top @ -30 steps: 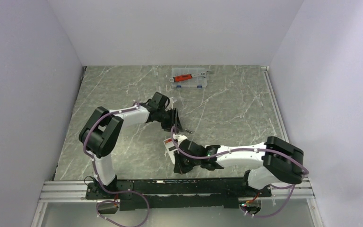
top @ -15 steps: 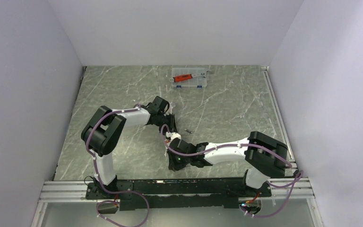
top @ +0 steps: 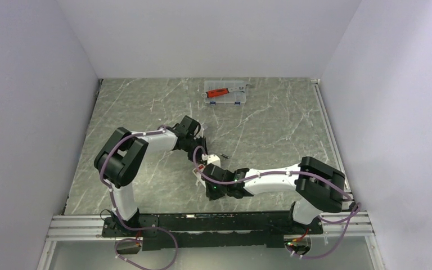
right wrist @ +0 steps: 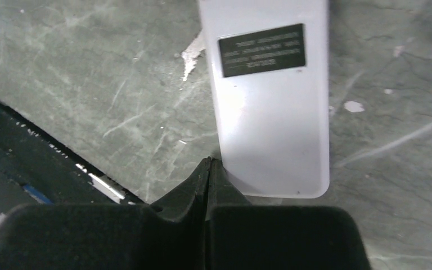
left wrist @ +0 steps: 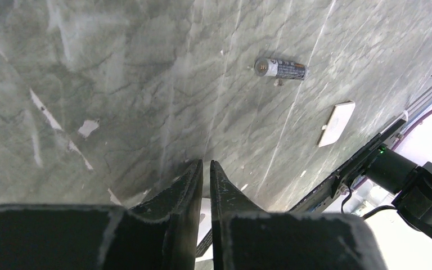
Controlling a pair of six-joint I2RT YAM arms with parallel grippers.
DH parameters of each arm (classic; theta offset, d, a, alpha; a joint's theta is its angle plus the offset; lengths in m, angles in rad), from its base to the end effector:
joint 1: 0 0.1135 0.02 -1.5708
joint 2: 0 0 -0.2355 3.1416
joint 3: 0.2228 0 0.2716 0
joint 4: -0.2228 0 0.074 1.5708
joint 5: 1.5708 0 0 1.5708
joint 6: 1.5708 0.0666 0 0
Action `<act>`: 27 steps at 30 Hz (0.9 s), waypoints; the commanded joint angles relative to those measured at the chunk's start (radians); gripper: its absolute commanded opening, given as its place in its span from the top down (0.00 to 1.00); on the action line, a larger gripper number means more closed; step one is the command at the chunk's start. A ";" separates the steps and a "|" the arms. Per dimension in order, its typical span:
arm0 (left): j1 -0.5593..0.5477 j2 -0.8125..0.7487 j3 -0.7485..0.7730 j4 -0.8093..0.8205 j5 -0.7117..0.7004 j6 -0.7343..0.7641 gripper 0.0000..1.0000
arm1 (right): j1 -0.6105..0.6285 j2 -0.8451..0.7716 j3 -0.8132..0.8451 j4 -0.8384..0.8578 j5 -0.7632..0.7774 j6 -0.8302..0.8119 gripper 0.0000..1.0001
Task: Load the batteries into the remote control
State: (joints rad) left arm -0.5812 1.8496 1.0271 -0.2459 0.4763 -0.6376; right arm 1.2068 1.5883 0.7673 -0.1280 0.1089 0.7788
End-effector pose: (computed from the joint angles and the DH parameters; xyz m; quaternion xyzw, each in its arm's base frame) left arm 0.2951 -0.2304 0.0699 0.0321 0.9426 -0.3256 0.0673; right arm 0.1243 0.3060 0.0820 -0.1856 0.9325 0.2275 0.2103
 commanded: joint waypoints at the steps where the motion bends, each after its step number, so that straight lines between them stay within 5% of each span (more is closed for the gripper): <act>1: -0.003 -0.043 -0.033 -0.039 -0.054 0.030 0.84 | -0.011 -0.044 -0.033 -0.077 0.085 0.009 1.00; 27: -0.003 -0.205 -0.184 -0.091 -0.118 0.008 0.85 | -0.064 -0.073 -0.043 -0.134 0.164 -0.023 1.00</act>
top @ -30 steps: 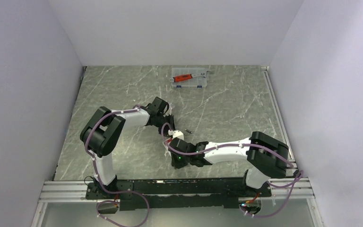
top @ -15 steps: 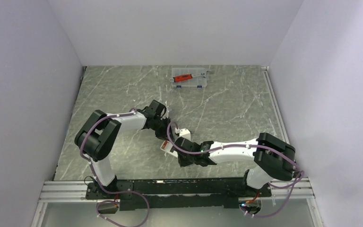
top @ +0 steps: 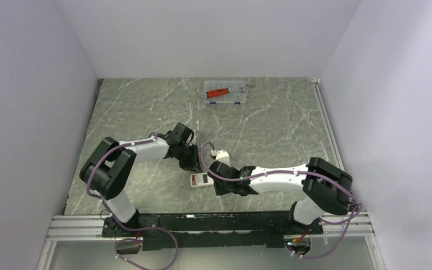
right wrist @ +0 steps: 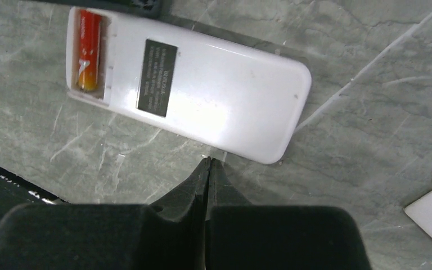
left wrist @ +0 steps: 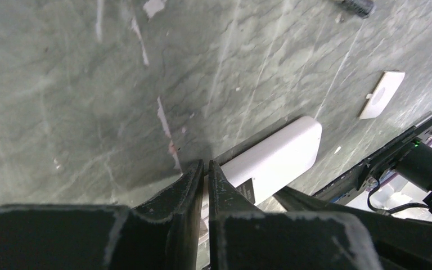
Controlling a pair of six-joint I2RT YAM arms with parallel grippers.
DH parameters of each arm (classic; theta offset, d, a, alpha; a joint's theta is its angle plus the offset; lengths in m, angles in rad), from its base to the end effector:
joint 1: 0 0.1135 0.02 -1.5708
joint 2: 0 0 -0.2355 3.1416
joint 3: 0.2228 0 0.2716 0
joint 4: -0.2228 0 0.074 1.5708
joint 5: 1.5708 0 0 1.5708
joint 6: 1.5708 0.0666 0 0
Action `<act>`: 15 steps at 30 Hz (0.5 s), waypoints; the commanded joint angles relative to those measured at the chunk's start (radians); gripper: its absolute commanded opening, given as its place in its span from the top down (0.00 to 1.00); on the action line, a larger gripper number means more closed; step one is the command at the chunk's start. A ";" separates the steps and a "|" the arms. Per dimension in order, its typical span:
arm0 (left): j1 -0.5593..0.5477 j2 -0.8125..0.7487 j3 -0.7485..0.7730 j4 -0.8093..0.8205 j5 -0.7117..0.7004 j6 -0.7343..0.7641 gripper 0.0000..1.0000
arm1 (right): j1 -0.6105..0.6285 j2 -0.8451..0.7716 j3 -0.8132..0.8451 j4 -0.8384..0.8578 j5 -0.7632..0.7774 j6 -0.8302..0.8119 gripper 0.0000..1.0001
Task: Load the batteries into the remote control
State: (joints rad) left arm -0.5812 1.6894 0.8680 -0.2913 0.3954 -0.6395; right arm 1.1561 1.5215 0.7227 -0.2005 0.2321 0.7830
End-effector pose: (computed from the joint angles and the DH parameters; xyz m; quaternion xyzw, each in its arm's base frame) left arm 0.2635 -0.2038 0.0728 0.0168 0.9558 -0.2844 0.0728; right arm 0.1394 0.2787 0.0840 -0.1447 0.9425 0.1680 0.2500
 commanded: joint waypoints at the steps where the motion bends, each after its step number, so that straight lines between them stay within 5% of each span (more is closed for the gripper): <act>1: -0.003 -0.050 -0.027 -0.049 -0.036 0.010 0.85 | -0.014 -0.005 0.005 -0.063 0.042 -0.031 1.00; 15: -0.002 -0.146 -0.097 -0.053 -0.027 -0.009 0.85 | -0.048 0.024 0.101 -0.094 0.042 -0.108 0.98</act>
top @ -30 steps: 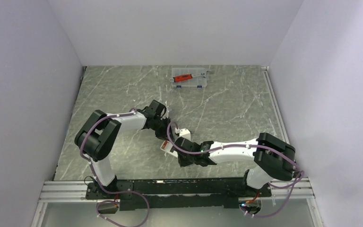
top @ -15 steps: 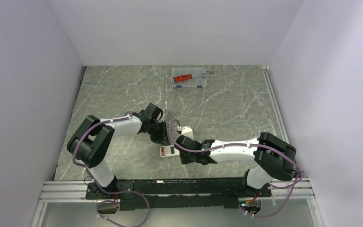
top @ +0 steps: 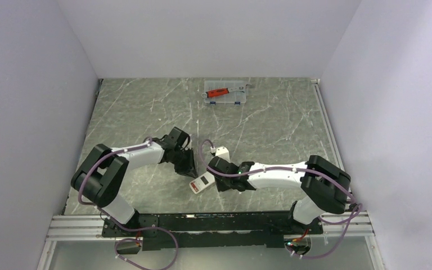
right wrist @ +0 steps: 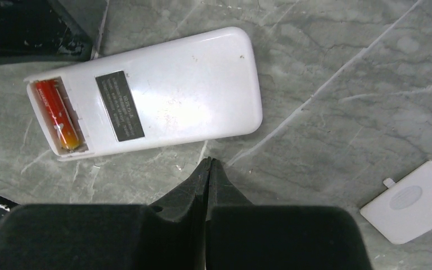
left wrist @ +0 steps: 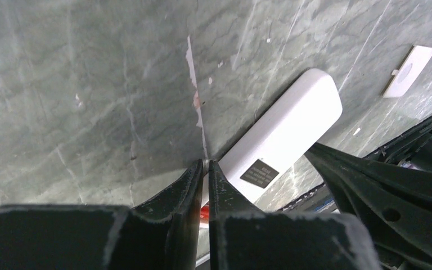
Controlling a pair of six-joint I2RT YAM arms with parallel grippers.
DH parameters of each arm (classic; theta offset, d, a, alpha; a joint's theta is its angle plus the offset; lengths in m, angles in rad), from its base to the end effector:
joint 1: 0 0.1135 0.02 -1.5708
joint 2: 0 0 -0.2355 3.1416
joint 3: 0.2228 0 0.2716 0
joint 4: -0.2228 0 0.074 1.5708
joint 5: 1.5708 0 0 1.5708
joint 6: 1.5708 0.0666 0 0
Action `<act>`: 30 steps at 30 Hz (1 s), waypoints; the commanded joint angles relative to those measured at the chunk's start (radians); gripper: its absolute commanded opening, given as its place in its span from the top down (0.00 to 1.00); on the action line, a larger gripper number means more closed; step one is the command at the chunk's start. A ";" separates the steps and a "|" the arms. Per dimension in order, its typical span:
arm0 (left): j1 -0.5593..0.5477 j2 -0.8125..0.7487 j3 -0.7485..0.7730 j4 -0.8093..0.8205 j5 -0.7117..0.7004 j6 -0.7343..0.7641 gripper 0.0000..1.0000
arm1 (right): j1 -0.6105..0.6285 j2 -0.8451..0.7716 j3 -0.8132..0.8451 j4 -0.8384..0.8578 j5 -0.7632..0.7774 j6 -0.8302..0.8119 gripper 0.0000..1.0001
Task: Load the batteries into the remote control
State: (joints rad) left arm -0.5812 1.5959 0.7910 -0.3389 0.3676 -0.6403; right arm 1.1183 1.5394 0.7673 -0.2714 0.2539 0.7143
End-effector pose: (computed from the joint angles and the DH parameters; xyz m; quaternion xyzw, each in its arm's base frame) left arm 0.2453 -0.1897 0.0757 0.0103 0.9616 -0.2658 0.0682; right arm 0.1523 0.2750 0.0874 -0.1598 0.9448 0.1307 0.2543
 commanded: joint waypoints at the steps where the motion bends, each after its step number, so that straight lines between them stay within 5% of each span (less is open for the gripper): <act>1: -0.002 -0.061 -0.028 -0.004 0.003 -0.011 0.85 | -0.011 0.007 0.064 -0.027 0.019 -0.045 0.98; 12: -0.003 -0.169 -0.070 -0.052 -0.022 -0.007 0.85 | -0.064 -0.016 0.121 -0.077 0.027 -0.113 0.91; 23: -0.003 -0.272 -0.074 -0.115 -0.046 -0.006 0.85 | -0.257 -0.082 0.182 -0.106 -0.019 -0.282 0.58; 30: -0.002 -0.344 -0.059 -0.180 -0.083 -0.006 0.78 | -0.316 -0.021 0.279 -0.103 -0.032 -0.372 0.54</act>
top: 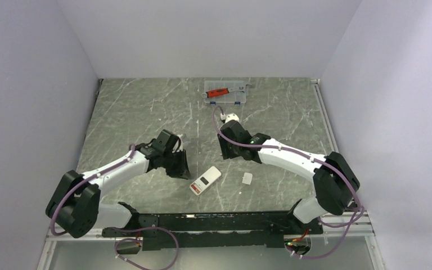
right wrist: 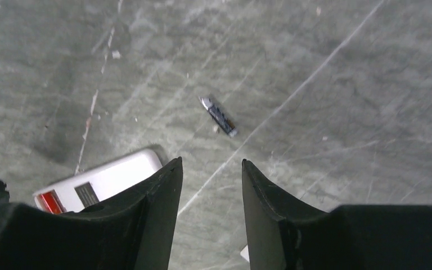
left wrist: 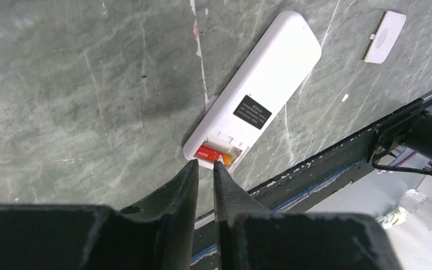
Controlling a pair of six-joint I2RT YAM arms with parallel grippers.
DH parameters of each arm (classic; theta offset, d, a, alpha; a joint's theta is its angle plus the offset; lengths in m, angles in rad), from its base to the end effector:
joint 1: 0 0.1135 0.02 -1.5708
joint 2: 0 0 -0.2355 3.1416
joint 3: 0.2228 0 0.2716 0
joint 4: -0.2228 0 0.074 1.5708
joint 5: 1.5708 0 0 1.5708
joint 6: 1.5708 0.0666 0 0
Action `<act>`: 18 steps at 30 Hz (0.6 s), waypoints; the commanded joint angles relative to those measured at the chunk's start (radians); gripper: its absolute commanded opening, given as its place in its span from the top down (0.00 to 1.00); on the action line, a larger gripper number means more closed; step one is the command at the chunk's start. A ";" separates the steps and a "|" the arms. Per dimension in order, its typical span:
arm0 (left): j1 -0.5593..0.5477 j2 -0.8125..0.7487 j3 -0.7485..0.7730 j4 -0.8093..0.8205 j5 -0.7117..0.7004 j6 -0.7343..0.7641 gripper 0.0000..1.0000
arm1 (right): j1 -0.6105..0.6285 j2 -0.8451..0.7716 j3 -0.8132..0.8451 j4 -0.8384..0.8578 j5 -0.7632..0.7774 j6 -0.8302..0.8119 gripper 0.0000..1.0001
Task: Load the batteries into the remote control
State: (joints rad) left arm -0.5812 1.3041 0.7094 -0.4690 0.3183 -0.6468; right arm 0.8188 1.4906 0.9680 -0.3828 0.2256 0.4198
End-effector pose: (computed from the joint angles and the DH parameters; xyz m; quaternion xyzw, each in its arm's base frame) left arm 0.2206 -0.1698 0.1220 0.0084 0.9566 -0.2681 0.1140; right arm 0.2475 0.2428 0.1588 -0.1501 0.9278 0.1017 0.3260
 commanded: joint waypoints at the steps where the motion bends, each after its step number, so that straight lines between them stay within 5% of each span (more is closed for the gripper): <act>1: -0.003 -0.062 0.023 -0.055 -0.035 0.000 0.76 | -0.024 0.038 0.088 0.010 -0.009 -0.088 0.54; 18: -0.002 -0.200 0.021 -0.140 -0.078 -0.033 0.44 | -0.092 0.254 0.242 -0.054 -0.183 -0.229 0.58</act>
State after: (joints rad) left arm -0.5812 1.1351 0.7094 -0.5877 0.2596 -0.6659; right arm 0.7330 1.7081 1.1496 -0.4114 0.0917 0.2375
